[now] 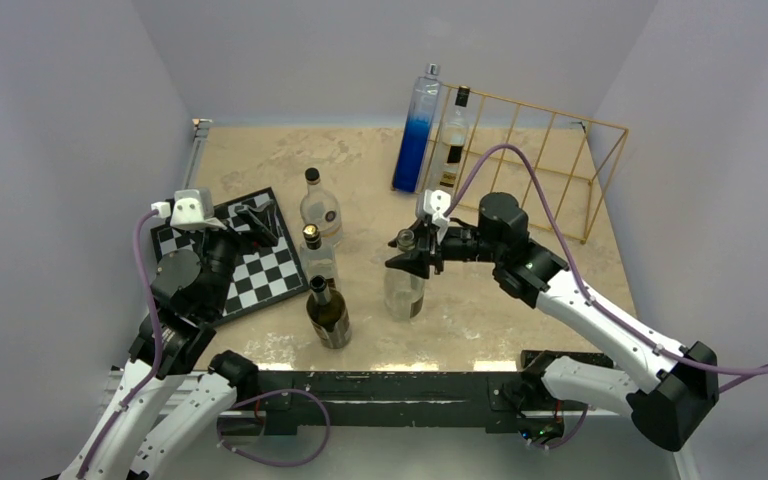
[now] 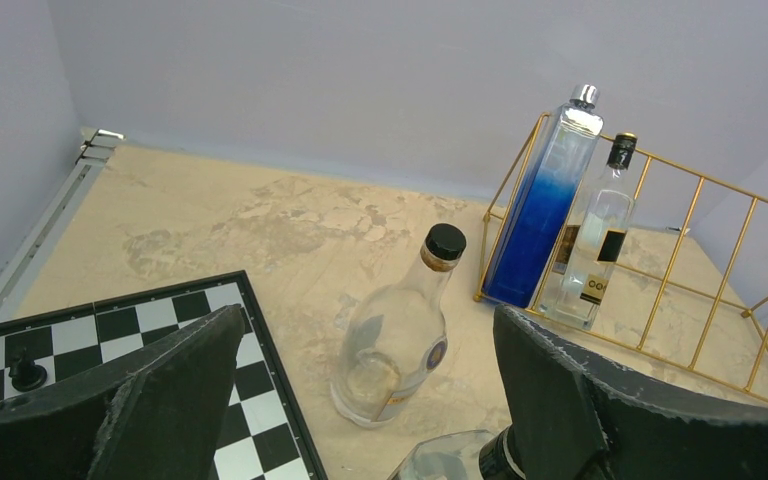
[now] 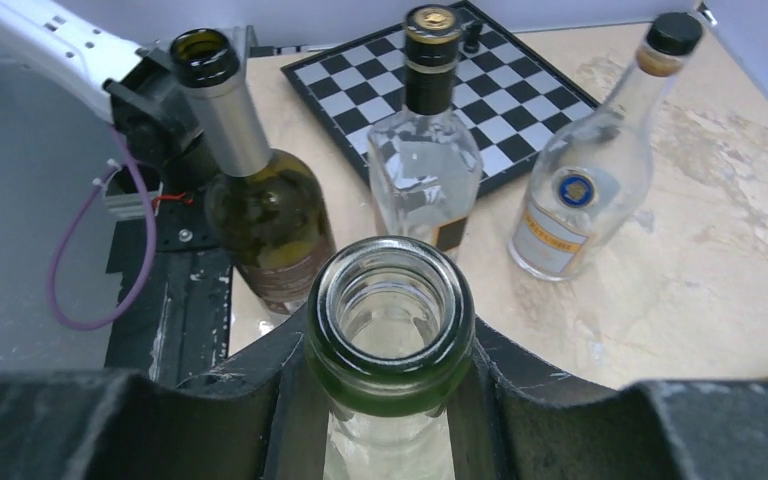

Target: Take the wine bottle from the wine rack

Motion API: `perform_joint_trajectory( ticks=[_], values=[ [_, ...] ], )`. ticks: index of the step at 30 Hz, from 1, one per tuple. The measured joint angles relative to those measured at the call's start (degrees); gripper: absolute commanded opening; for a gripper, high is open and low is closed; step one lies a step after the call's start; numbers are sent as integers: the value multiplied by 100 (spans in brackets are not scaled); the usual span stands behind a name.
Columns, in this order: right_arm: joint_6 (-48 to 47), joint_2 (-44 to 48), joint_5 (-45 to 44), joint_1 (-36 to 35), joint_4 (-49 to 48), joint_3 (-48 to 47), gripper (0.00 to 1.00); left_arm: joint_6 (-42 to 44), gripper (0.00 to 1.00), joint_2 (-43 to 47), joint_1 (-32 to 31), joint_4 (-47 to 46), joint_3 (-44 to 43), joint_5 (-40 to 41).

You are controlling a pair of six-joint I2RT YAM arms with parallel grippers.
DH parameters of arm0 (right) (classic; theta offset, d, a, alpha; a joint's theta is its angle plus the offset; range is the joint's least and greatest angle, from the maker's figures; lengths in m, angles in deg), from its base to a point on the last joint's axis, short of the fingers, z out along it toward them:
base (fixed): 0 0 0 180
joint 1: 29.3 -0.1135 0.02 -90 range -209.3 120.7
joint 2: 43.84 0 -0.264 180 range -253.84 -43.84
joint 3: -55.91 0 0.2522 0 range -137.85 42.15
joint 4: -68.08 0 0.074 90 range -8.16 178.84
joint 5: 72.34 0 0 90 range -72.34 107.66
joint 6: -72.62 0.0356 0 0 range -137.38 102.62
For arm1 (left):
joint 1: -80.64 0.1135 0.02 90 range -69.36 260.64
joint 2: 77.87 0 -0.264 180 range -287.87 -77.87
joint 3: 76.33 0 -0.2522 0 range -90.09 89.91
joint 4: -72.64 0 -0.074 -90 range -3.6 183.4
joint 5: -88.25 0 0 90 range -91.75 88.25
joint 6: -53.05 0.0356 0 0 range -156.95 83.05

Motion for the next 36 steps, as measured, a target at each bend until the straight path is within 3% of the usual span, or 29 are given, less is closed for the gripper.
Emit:
perform_joint_trajectory(
  ticks=[17,18,22,24,32,36],
  values=[
    [-160,105,-348,-1082,-466,743,0,0,99,0,0,0,0,-2],
    [-157,105,-354,-1108,-496,756,4,0,99,0,0,0,0,-4],
    [-146,103,-431,-1207,-645,824,40,0,99,0,0,0,0,-7],
    [-140,103,-463,-1228,-708,852,51,0,99,2,0,0,0,-7],
    [-2,393,-629,-1246,-1287,855,75,0,99,7,0,0,0,-7],
    [122,531,-673,-1252,-1386,750,78,0,99,15,0,0,0,-4]
  ],
)
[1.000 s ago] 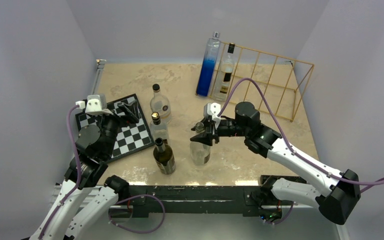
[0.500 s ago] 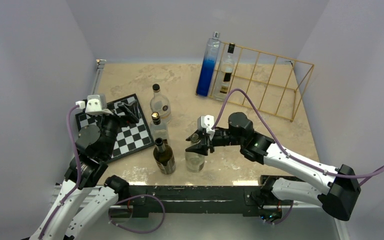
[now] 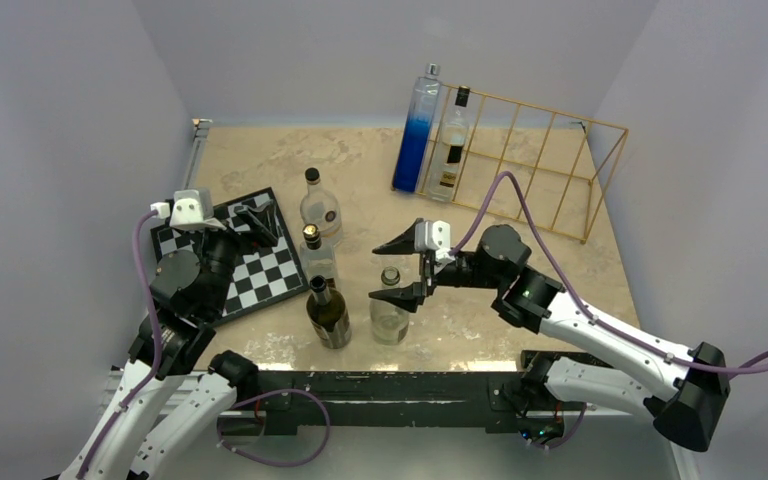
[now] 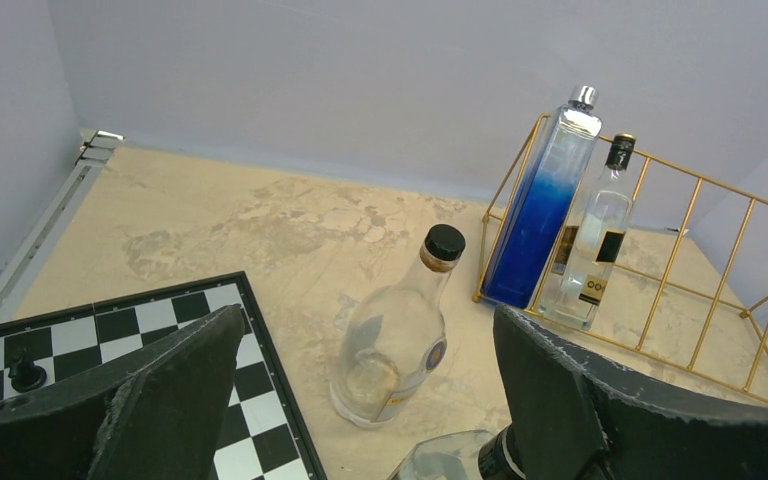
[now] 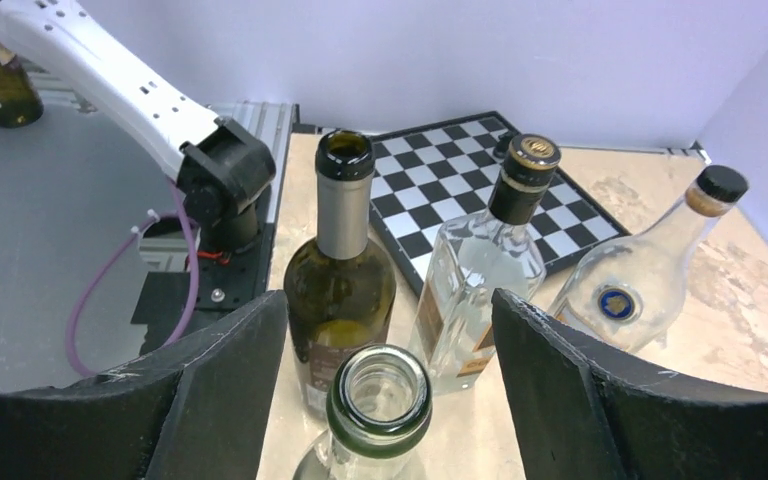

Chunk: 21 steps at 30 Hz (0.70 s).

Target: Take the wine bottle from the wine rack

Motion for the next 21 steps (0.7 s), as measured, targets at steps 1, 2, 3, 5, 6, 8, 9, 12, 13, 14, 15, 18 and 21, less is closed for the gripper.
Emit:
perform_joint_trajectory(
  ticks=[1,2,3,5,6,8,9,12,13,14,15,18,21],
  values=[
    [17,9,-26,0,-11,-31,79,0,99,0,0,0,0,0],
    [44,20,-74,-4,-11,-59,79,0,99,4,-2,0,0,0],
    [68,24,-103,-4,-9,-85,79,0,99,9,0,0,0,0],
    [114,24,-201,-4,7,-140,80,0,99,15,0,0,0,0],
    [149,24,-262,-4,37,-179,80,0,99,20,-2,0,0,0],
    [225,24,-455,-4,96,-280,81,0,99,24,-2,0,0,0],
    [256,24,-564,-4,109,-326,81,0,99,26,0,0,0,0],
    [361,24,-1165,-4,157,-529,87,0,99,37,0,0,0,0],
    [382,22,-1471,-4,170,-608,88,0,99,42,-2,0,0,0],
    [389,15,-1742,2,181,-682,88,0,99,48,0,0,0,0],
    [398,2,-1963,15,181,-741,88,0,99,52,0,0,0,0],
    [457,-212,-2734,236,205,-1049,86,-2,99,59,0,0,0,0],
    [660,-739,-3567,710,522,-1624,86,0,99,61,-2,0,0,0]
  ],
)
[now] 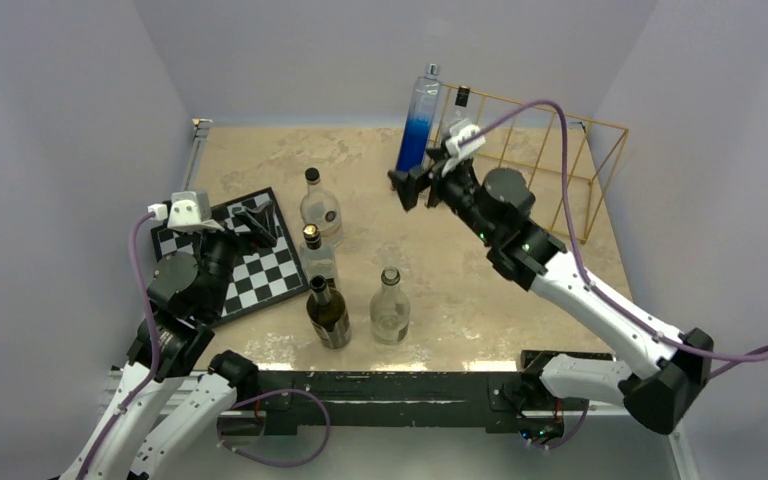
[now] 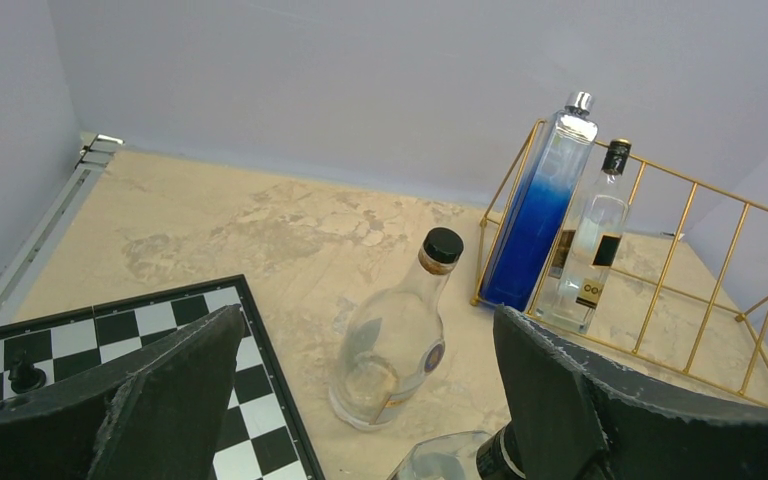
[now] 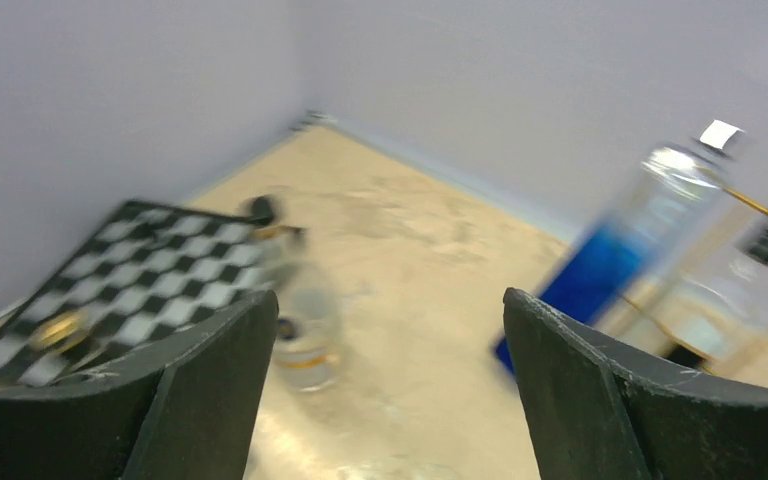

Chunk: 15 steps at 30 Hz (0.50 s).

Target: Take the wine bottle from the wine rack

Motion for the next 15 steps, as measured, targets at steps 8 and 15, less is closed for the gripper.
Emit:
perform_joint_trajectory(
  ticks=[8,15],
  values=[
    [455,-2310,-1285,1434,1270,-2223,81,0,99,24,0,0,0,-4],
    [662,-4323,-1626,2135,2343,-4411,75,0,99,39,0,0,0,-17]
  ],
)
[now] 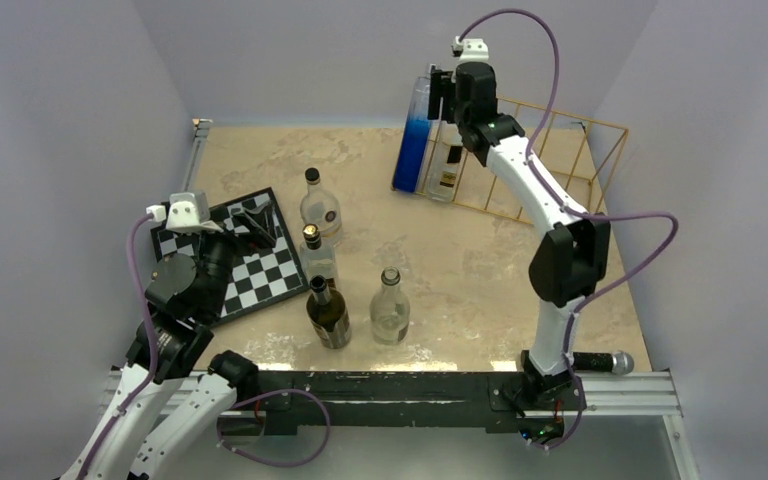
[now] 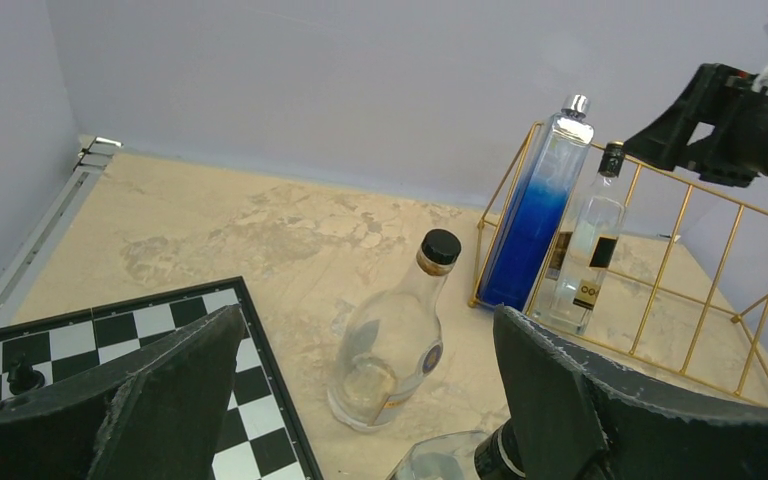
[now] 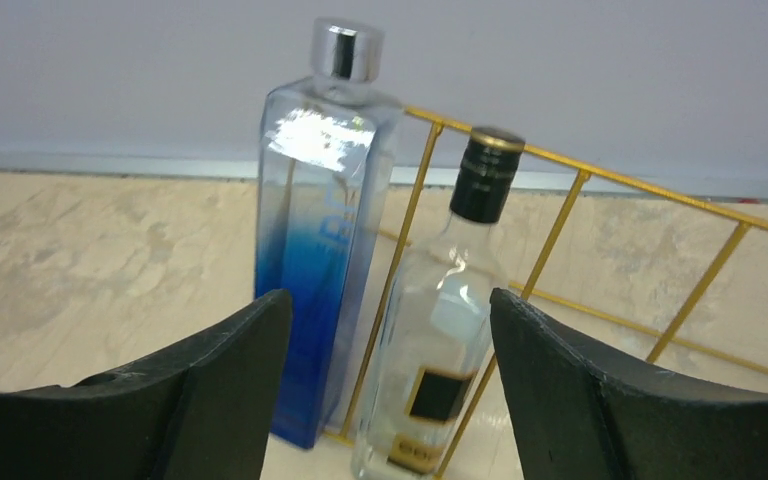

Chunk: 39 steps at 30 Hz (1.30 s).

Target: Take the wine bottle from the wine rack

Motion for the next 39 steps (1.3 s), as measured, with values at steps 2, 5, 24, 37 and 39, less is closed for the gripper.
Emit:
perform_joint_trajectory(
  ticks=[2,5,24,37,39],
  values=[
    [59,-520,-39,136,223,-651,73,-2,99,20,0,0,0,-2],
    [232,-1027,48,326,542,-1292,70,0,99,48,0,0,0,-2],
    [1005,-2343,1064,914,723,-2118,63,0,99,44,0,0,0,-22],
    [1202,-2378,1475,1099,-315,-1674,13,2,99,9,0,0,0,-26],
    [1172,-2293,1508,1106,-507,-1484,5,2,99,9,0,0,0,-26]
  ],
)
